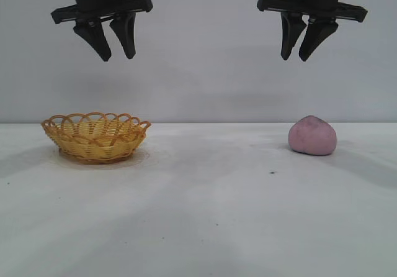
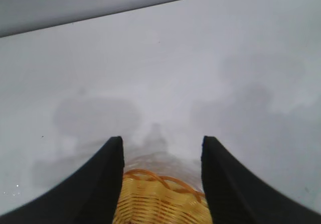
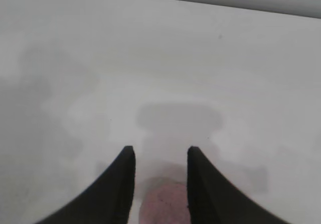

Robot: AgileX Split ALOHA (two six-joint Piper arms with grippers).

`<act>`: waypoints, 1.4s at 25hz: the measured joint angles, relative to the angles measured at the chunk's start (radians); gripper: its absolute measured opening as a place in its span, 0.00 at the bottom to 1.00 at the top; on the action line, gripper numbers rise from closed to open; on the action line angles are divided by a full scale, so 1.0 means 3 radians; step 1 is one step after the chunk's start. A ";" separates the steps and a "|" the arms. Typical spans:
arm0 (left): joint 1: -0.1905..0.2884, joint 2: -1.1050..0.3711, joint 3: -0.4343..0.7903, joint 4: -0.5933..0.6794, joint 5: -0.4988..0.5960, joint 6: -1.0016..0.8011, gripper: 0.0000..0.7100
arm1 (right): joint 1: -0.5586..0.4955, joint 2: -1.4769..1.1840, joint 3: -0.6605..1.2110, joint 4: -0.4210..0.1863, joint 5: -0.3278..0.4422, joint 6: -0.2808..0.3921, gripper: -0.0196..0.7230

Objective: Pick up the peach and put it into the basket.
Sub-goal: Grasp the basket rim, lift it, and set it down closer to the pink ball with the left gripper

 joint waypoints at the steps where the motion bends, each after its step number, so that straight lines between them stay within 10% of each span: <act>1: 0.0000 0.0000 0.0000 0.0000 0.0000 0.0000 0.43 | 0.0000 0.0000 0.0000 0.0000 0.0000 0.0000 0.36; 11: 0.0024 0.0002 -0.0006 0.0000 0.0162 0.0074 0.43 | 0.0000 0.0000 0.0000 0.0000 0.0021 0.0000 0.36; 20: 0.0514 0.0257 -0.0013 -0.0248 0.0774 0.0837 0.43 | 0.0006 0.0000 0.0000 0.0008 0.0031 -0.0002 0.36; 31: 0.0526 0.0664 -0.0001 -0.0269 0.0762 0.0984 0.43 | 0.0006 0.0000 0.0000 0.0048 0.0073 -0.0069 0.36; 35: 0.0528 0.0688 -0.0001 -0.0375 0.0785 0.0997 0.09 | 0.0006 0.0000 0.0000 0.0048 0.0073 -0.0069 0.36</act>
